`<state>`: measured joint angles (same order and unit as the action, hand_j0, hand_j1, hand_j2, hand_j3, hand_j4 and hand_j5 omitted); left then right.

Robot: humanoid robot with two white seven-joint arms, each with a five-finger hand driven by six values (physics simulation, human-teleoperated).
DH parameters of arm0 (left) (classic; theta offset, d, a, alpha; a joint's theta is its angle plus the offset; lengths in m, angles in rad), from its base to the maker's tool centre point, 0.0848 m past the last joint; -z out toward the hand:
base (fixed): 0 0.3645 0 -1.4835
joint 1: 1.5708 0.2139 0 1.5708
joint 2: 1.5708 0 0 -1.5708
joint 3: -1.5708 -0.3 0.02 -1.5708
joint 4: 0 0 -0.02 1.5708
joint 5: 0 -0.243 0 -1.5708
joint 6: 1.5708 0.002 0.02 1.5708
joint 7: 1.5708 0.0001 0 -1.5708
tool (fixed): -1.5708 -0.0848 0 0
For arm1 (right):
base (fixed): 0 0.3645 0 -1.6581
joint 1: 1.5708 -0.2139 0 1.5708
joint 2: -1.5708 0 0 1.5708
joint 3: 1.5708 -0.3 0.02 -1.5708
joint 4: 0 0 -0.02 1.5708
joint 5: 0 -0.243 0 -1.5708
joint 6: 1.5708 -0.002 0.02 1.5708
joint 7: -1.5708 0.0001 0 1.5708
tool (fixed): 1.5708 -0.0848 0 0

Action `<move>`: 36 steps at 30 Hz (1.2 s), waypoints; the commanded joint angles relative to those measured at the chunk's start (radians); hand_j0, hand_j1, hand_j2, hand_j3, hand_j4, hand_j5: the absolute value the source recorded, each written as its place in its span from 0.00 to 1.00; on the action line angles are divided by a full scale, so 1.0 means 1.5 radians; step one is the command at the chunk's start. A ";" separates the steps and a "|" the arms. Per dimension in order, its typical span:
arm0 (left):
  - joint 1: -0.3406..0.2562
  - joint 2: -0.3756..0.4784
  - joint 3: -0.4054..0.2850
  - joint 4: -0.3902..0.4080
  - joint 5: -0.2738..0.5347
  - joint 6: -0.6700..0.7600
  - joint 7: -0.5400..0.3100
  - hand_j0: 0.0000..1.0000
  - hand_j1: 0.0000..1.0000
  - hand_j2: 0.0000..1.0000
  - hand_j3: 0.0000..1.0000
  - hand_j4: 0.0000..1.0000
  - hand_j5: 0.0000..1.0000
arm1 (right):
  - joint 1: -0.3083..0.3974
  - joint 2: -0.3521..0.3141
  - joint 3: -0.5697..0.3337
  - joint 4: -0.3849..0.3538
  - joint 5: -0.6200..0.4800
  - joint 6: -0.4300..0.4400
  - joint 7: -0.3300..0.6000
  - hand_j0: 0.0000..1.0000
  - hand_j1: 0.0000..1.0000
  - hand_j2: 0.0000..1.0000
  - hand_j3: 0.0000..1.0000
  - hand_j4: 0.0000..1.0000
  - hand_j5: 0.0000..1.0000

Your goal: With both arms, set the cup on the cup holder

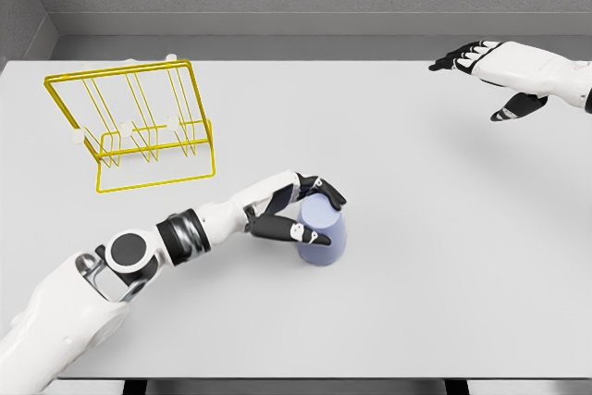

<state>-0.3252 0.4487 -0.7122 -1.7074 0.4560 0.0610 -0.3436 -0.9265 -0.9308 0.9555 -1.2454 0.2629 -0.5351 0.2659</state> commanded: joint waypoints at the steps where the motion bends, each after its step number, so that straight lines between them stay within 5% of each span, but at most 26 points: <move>1: 0.000 0.001 0.001 -0.006 0.006 0.000 0.000 0.30 0.30 0.30 0.30 0.30 0.30 | 0.000 -0.001 -0.001 0.000 -0.003 0.001 0.000 1.00 1.00 1.00 1.00 1.00 1.00; 15: -0.022 0.014 0.067 -0.037 0.011 0.002 -0.001 0.25 0.25 0.25 0.25 0.25 0.25 | -0.001 -0.002 -0.001 -0.001 -0.003 0.000 -0.001 1.00 1.00 1.00 1.00 1.00 1.00; 36: -0.156 0.104 0.085 -0.036 0.127 0.020 -0.001 0.24 0.24 0.24 0.24 0.24 0.24 | -0.002 -0.003 -0.001 -0.001 -0.003 0.000 0.000 1.00 1.00 1.00 1.00 1.00 1.00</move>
<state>-0.5691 0.5966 -0.5865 -1.7616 0.6384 0.0831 -0.3466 -0.9296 -0.9352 0.9555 -1.2476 0.2629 -0.5366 0.2659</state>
